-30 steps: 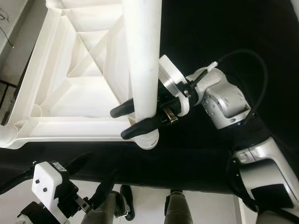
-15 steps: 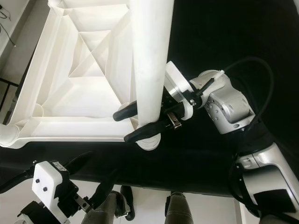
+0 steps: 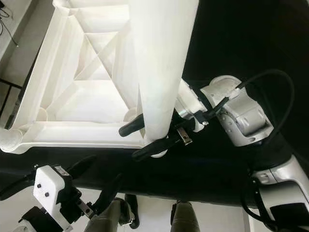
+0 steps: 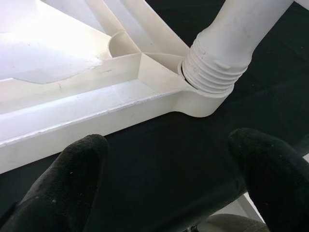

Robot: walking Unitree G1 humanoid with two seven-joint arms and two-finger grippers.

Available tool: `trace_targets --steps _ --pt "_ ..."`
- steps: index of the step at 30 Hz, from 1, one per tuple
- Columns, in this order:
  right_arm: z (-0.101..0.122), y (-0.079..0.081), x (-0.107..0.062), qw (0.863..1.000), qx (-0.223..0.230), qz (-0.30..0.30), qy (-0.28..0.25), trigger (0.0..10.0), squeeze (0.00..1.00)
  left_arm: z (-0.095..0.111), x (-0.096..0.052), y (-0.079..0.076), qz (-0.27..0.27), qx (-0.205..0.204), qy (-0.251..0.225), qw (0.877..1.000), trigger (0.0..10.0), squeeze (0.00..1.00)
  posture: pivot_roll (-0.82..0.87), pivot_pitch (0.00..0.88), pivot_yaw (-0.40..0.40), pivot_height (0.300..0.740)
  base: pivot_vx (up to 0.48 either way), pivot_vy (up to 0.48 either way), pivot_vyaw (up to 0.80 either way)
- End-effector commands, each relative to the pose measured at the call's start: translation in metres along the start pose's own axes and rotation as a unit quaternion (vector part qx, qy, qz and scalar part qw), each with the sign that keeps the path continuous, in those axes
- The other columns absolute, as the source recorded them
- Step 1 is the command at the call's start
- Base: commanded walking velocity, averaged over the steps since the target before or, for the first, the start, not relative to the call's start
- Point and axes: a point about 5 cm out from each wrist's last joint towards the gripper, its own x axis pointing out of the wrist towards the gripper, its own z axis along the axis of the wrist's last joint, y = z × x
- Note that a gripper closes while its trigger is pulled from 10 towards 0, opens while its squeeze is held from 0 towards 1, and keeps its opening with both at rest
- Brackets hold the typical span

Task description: Building children table

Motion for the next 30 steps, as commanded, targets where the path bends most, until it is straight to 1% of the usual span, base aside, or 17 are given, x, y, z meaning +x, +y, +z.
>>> trace_targets --steps 1,5,10,11,14,17,18,20,23,26,30 --pt "-0.043 0.019 0.009 0.992 0.097 0.034 0.07 10.0 0.0 -0.006 -0.002 0.0 0.004 -0.007 0.018 1.0 10.0 0.0 0.01 0.424 0.134 0.74 0.0 0.0 0.0" --pt "-0.042 0.017 0.008 0.992 0.096 0.03 0.074 10.0 0.0 -0.006 -0.002 0.001 0.005 -0.007 0.017 1.0 10.0 0.0 0.01 0.425 0.133 0.74 0.0 0.0 0.0" --pt "-0.043 0.013 0.005 0.992 0.114 0.013 0.059 10.0 0.0 -0.005 -0.001 0.001 0.005 -0.007 0.015 1.0 10.0 0.0 0.01 0.426 0.129 0.74 0.0 0.0 0.0" --pt "-0.044 0.011 0.005 0.991 0.123 0.007 0.054 10.0 0.0 -0.005 0.0 0.001 0.006 -0.008 0.015 1.0 10.0 0.0 0.01 0.426 0.128 0.74 0.0 0.0 0.0" --pt "-0.045 0.01 0.005 0.99 0.132 0.002 0.052 10.0 0.0 -0.005 0.0 0.001 0.006 -0.008 0.015 1.0 10.0 0.0 0.01 0.426 0.128 0.74 0.0 0.0 0.0" --pt "-0.047 0.002 0.006 0.986 0.163 -0.027 0.029 10.0 0.0 -0.005 0.0 0.001 0.006 -0.008 0.014 1.0 10.0 0.0 0.0 0.43 0.124 0.74 0.0 0.0 0.0" --pt "-0.047 0.002 0.006 0.986 0.163 -0.027 0.029 10.0 0.0 -0.005 0.0 0.001 0.006 -0.008 0.014 1.0 10.0 0.0 0.0 0.43 0.124 0.74 0.0 0.0 0.0" --pt "-0.05 -0.003 0.004 0.984 0.173 -0.048 0.021 10.0 0.0 -0.006 0.0 0.001 0.007 -0.009 0.014 1.0 10.0 0.0 0.0 0.431 0.122 0.74 0.0 0.0 0.0" --pt "-0.055 -0.007 0.004 0.98 0.179 -0.078 0.029 10.0 0.0 -0.006 0.0 0.001 0.007 -0.009 0.014 1.0 10.0 0.0 0.0 0.433 0.121 0.74 0.0 0.0 0.0" --pt "-0.056 -0.008 0.004 0.98 0.18 -0.082 0.032 10.0 0.0 -0.006 -0.001 0.001 0.007 -0.009 0.014 1.0 10.0 0.0 0.0 0.433 0.121 0.74 0.0 0.0 0.0" --pt "-0.061 -0.005 0.008 0.975 0.19 -0.105 0.038 10.0 0.0 -0.006 0.0 0.001 0.007 -0.01 0.013 1.0 10.0 0.0 0.0 0.433 0.121 0.74 0.0 0.0 0.0"
